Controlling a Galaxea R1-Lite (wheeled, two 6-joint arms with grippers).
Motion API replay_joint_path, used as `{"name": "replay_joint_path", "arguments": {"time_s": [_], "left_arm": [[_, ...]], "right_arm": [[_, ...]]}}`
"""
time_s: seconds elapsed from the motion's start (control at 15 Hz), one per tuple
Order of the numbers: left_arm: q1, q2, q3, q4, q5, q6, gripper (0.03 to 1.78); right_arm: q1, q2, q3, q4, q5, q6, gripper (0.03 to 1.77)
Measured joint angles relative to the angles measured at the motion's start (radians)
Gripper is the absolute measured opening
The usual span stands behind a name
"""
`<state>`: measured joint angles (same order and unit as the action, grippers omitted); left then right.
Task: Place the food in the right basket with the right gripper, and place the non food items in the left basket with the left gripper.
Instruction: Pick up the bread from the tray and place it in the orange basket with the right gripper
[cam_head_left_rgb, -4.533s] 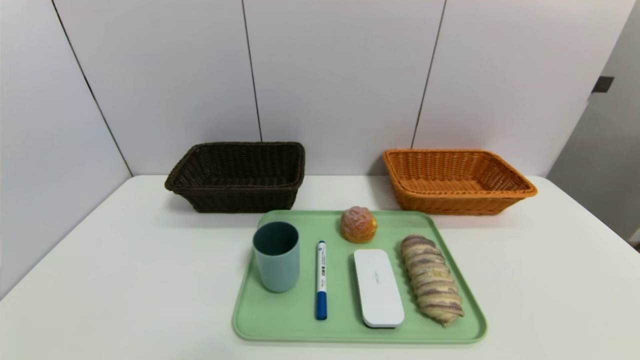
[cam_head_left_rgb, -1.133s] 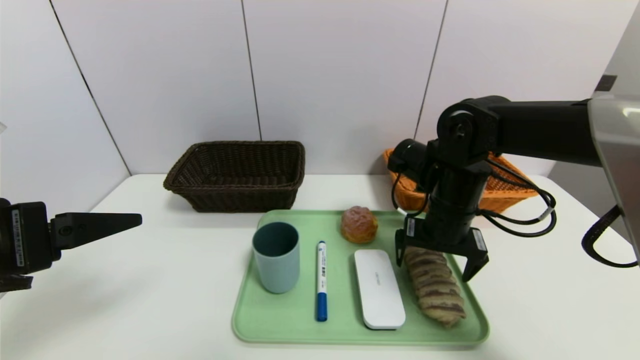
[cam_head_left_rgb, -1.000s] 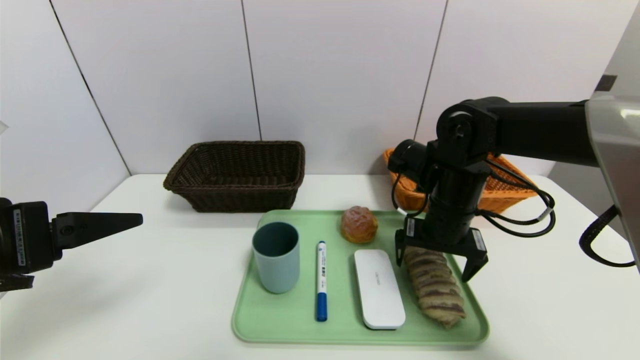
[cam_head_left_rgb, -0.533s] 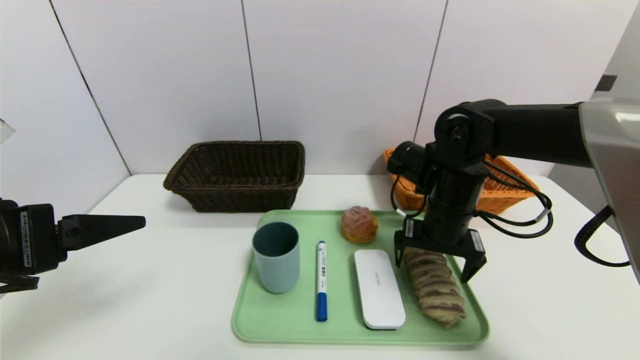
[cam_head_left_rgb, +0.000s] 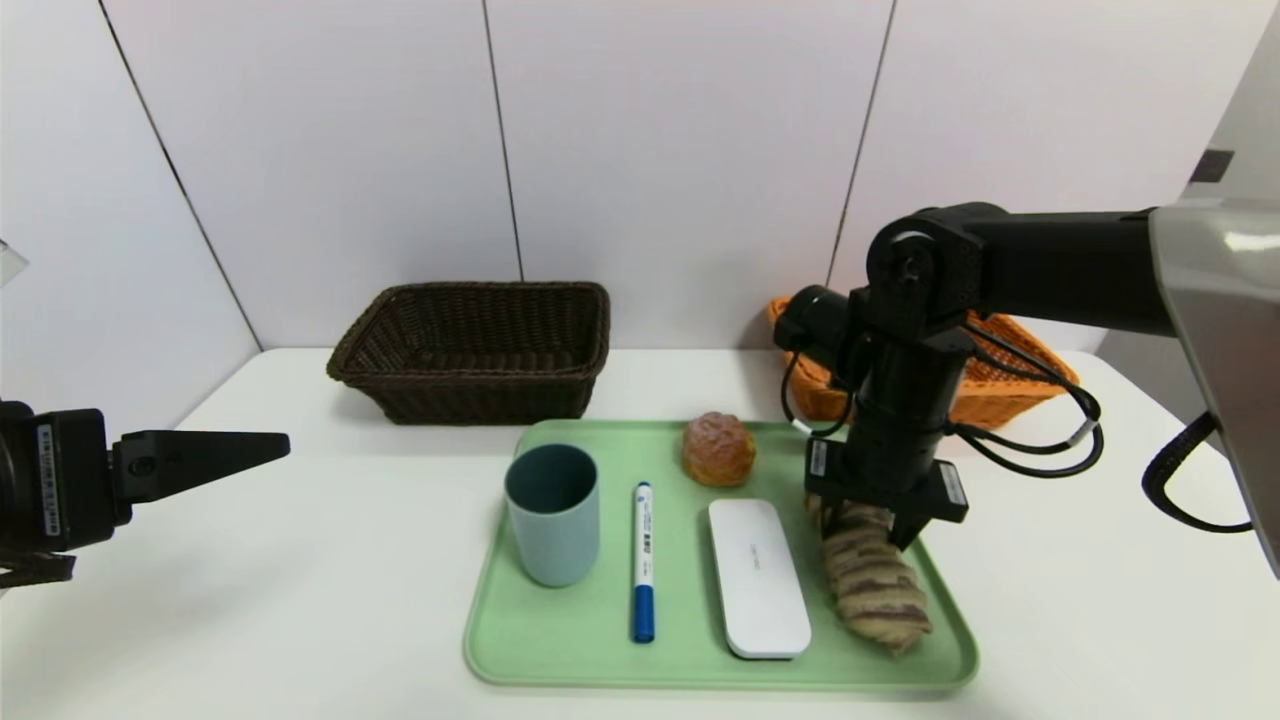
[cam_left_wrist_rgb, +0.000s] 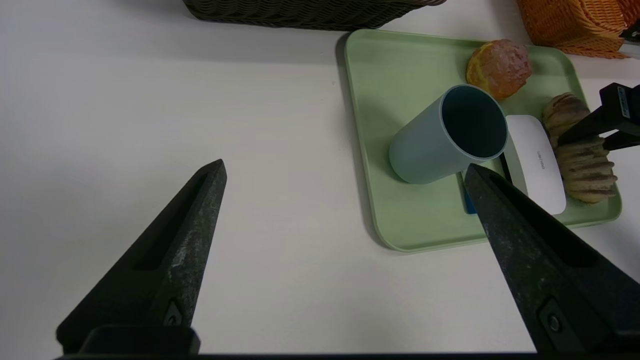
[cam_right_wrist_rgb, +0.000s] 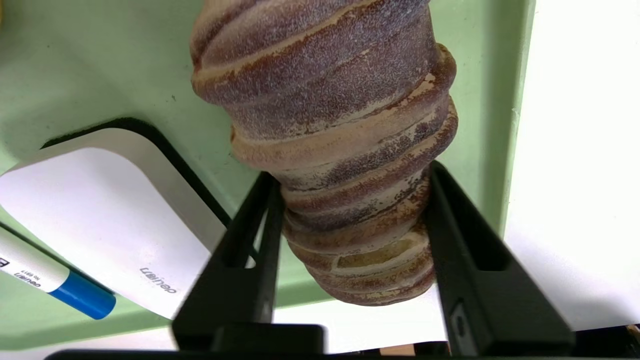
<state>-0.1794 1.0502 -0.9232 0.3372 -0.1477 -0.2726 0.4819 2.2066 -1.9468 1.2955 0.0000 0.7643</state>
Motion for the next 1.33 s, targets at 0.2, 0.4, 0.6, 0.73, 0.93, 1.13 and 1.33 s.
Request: {"name": "replay_joint_path", "arguments": {"time_s": [0.2, 0.4, 0.6, 0.73, 0.93, 1.13, 1.33], "left_arm": [[0.000, -0.002, 0.000, 0.002, 0.000, 0.000, 1.69], [0.000, -0.003, 0.001, 0.002, 0.000, 0.000, 1.69], [0.000, -0.004, 0.001, 0.002, 0.000, -0.001, 1.69], [0.000, -0.004, 0.002, 0.002, -0.001, -0.003, 1.69], [0.000, -0.009, 0.008, 0.003, -0.001, -0.003, 1.69], [0.000, -0.016, 0.009, 0.003, -0.001, -0.003, 1.69], [0.000, -0.020, 0.009, 0.003, 0.000, -0.003, 1.69]], "right_arm": [[-0.006, 0.001, 0.000, 0.001, 0.005, 0.000, 0.10], [-0.011, -0.019, 0.000, 0.005, 0.009, 0.001, 0.10], [-0.016, -0.070, 0.000, 0.019, 0.038, 0.002, 0.10], [-0.019, -0.135, 0.000, 0.042, 0.086, 0.000, 0.10], [-0.027, -0.274, 0.000, 0.044, 0.169, -0.011, 0.10], [-0.063, -0.417, 0.000, -0.052, 0.240, -0.067, 0.10], [-0.168, -0.491, 0.001, -0.286, 0.313, -0.068, 0.10]]}}
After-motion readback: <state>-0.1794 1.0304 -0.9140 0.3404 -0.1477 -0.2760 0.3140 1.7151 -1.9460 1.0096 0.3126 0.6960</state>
